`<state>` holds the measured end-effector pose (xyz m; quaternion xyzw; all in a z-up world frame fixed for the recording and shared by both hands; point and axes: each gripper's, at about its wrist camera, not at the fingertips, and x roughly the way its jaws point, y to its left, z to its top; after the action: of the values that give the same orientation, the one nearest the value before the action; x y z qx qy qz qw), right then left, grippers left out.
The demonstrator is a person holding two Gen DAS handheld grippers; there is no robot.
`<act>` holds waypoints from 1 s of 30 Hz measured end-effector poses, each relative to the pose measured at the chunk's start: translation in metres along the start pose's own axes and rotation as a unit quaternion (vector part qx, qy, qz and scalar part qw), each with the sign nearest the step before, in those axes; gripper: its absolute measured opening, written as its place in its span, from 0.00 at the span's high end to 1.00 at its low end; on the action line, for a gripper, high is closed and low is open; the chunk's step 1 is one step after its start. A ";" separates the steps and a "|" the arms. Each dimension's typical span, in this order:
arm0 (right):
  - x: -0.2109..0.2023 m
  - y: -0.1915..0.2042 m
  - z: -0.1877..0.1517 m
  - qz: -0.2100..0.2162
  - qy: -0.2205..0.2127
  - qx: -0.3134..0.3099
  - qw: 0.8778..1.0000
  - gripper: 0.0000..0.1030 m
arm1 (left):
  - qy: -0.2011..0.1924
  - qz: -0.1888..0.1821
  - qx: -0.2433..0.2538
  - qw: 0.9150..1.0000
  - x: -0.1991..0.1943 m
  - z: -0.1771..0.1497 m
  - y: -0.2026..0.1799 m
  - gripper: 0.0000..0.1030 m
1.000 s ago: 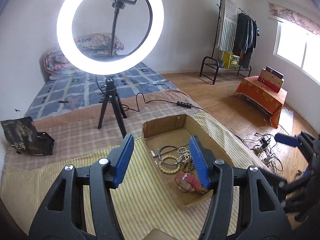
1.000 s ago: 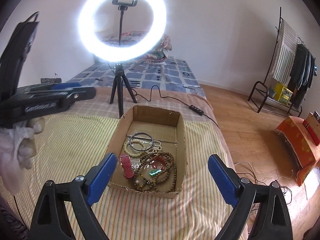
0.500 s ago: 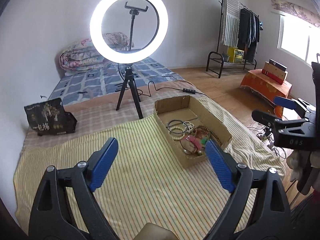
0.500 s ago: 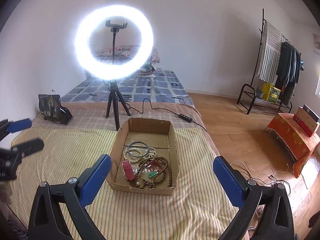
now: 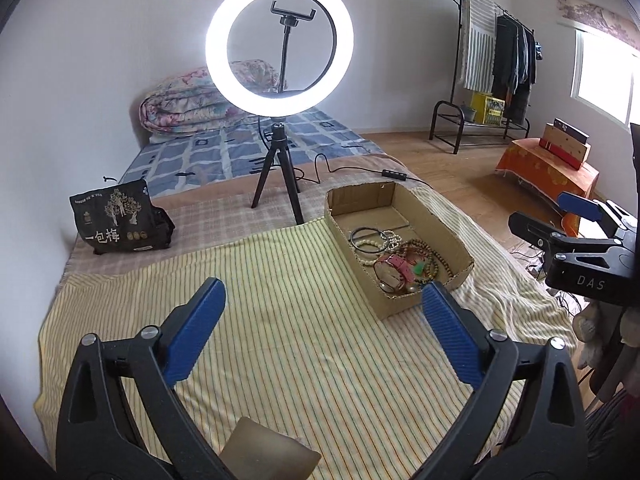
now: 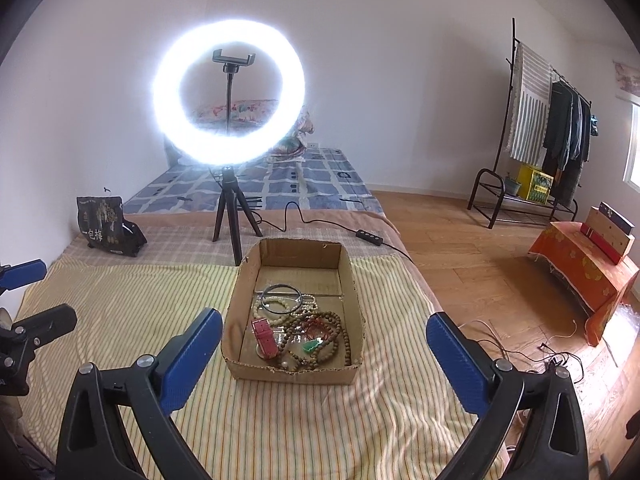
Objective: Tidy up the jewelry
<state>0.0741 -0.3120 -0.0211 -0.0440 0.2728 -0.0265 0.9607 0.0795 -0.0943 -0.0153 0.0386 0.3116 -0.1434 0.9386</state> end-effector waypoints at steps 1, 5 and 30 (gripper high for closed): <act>0.000 0.000 0.000 0.000 -0.001 0.000 1.000 0.00 | 0.001 0.001 0.002 1.000 0.000 -0.001 0.000 0.02; 0.001 0.001 0.001 -0.001 -0.003 -0.002 1.000 0.00 | 0.014 0.008 0.007 1.000 0.004 -0.002 -0.001 0.02; 0.004 0.009 -0.001 0.000 -0.001 -0.019 1.000 0.00 | 0.025 0.016 0.020 0.999 0.006 -0.003 -0.005 0.01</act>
<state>0.0770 -0.3031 -0.0252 -0.0626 0.2726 -0.0211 0.9599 0.0805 -0.1003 -0.0210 0.0660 0.3309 -0.1335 0.9318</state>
